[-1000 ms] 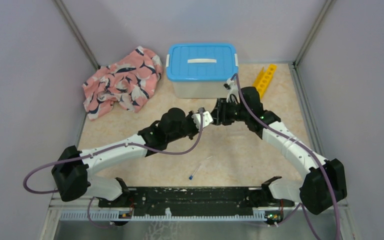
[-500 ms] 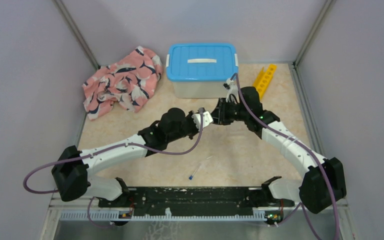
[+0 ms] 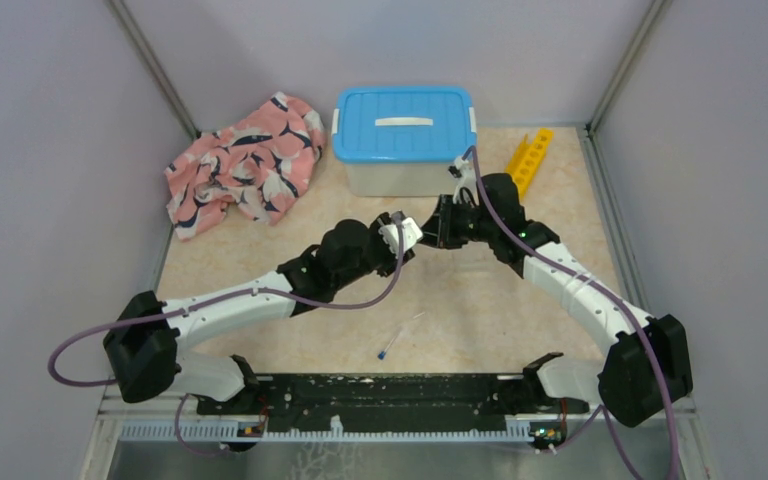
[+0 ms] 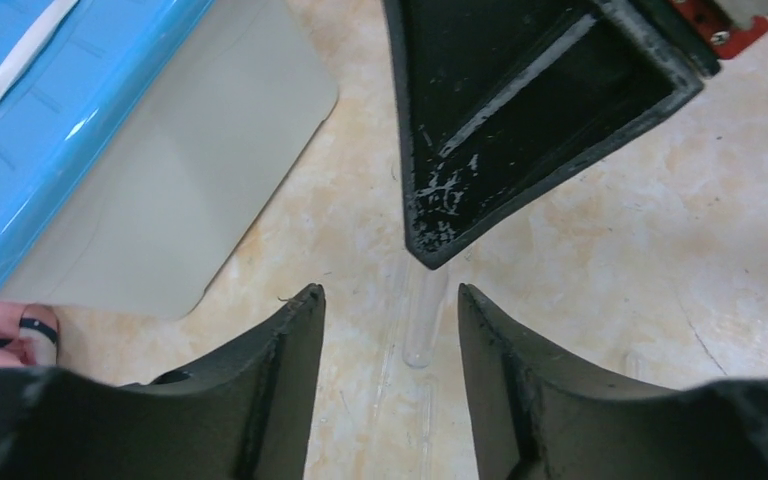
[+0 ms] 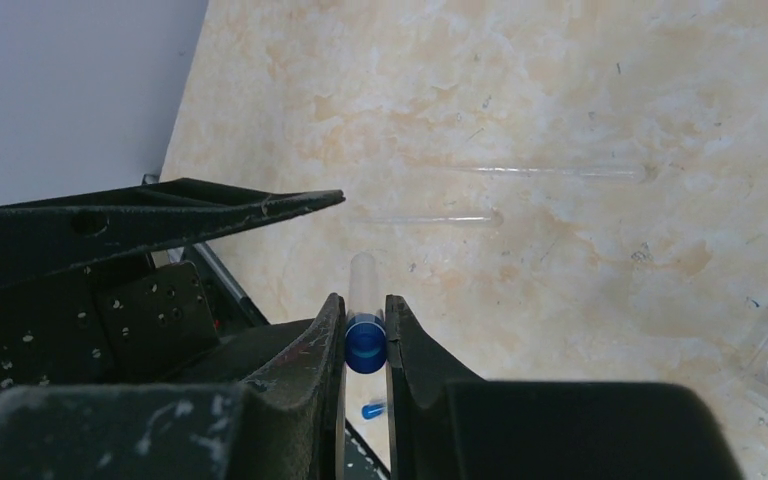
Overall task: Organize the chemistry lab equipment
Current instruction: Pick up the test tube at the center of the board, then insert the test tube into the slot of the test tube rack.
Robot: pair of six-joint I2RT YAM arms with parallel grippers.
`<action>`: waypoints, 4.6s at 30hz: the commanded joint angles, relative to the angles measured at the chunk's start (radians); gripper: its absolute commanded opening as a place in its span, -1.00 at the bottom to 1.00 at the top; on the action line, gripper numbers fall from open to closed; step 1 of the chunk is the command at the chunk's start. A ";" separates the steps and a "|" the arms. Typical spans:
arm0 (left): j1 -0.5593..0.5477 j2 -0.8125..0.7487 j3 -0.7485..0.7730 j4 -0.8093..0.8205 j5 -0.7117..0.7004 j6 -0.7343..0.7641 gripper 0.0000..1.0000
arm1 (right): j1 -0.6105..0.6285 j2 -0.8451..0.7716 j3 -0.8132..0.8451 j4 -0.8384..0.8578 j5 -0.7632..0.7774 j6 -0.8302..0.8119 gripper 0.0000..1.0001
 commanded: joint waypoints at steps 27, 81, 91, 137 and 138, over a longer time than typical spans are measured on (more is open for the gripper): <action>-0.005 0.071 0.113 -0.346 -0.025 -0.328 0.31 | 0.003 -0.001 0.177 -0.282 0.554 -0.218 -0.97; -0.168 0.189 0.053 -0.606 0.010 -0.498 0.19 | 0.019 0.220 0.116 -0.286 0.803 -0.261 -0.97; -0.178 0.185 0.043 -0.614 0.004 -0.515 0.19 | 0.014 0.246 0.104 -0.269 0.804 -0.258 -0.97; -0.241 0.207 0.016 -0.603 0.025 -0.568 -0.03 | -0.005 0.300 0.095 -0.238 0.767 -0.246 -0.22; -0.245 0.209 0.017 -0.599 0.027 -0.569 -0.06 | -0.005 0.298 0.095 -0.236 0.766 -0.246 -0.22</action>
